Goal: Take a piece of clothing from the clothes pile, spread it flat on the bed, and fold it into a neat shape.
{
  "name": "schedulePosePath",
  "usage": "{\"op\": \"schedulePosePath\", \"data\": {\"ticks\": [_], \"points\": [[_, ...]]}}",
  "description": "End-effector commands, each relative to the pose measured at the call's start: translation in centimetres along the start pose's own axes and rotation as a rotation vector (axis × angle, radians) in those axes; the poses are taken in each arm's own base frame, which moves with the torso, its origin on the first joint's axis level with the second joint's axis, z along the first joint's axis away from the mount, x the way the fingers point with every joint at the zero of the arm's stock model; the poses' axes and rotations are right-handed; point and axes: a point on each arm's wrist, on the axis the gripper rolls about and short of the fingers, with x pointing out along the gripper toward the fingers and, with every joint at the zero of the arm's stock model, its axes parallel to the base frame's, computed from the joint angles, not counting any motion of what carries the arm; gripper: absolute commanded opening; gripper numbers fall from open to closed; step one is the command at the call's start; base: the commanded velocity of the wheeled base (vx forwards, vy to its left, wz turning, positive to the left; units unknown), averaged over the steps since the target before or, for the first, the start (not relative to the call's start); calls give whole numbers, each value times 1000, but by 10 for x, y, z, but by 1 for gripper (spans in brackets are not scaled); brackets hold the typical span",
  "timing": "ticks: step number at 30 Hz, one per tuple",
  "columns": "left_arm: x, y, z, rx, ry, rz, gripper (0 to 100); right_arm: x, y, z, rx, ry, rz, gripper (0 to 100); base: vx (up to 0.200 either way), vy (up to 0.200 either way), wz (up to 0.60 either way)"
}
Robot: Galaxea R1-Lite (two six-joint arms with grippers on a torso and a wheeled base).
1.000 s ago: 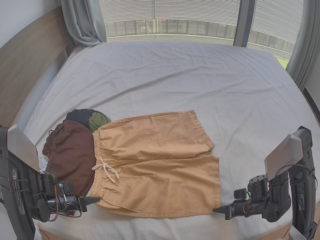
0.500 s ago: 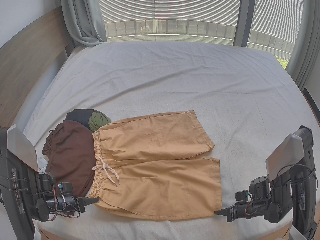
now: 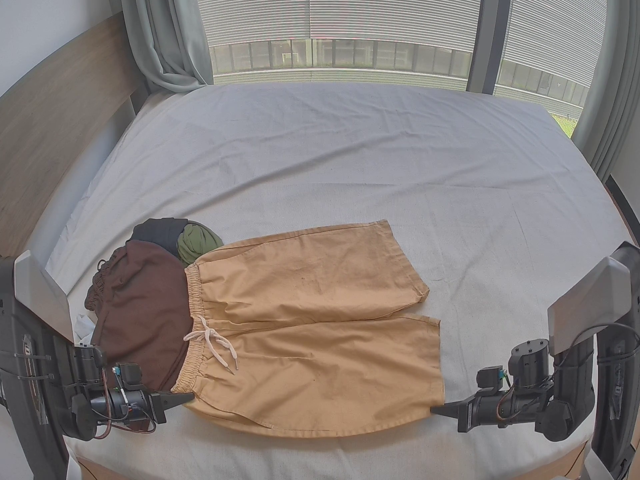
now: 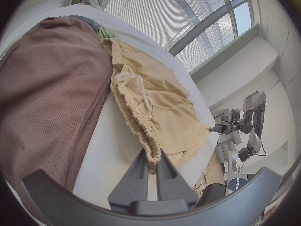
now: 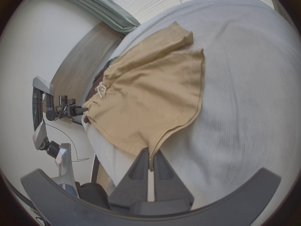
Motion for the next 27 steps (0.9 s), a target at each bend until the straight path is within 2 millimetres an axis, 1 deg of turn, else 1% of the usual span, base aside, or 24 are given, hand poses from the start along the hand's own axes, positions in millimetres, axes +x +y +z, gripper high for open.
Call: {"op": "schedulePosePath", "data": {"ticks": [1, 5, 8, 9, 23, 27], "points": [[3, -10, 22, 57, -60, -28, 0, -11, 13, 26, -38, -124, 33, 0, 0, 0, 0], [4, -12, 28, 66, -80, -35, 0, -12, 17, 36, -44, -173, 43, 0, 0, 0, 0], [6, -4, 34, 81, -106, -27, 0, -11, 17, 41, -50, -194, 48, 0, 0, 0, 0], [11, 1, 36, 83, -111, -26, 0, -9, 17, 45, -46, -208, 52, 0, 0, 0, 0], [13, 3, 43, 108, -134, -29, 0, -7, 15, 55, -56, -250, 56, 0, 0, 0, 0], [16, 5, 50, 68, -153, -33, 0, -5, 16, 65, -56, -286, 67, 0, 0, 0, 0]]}}
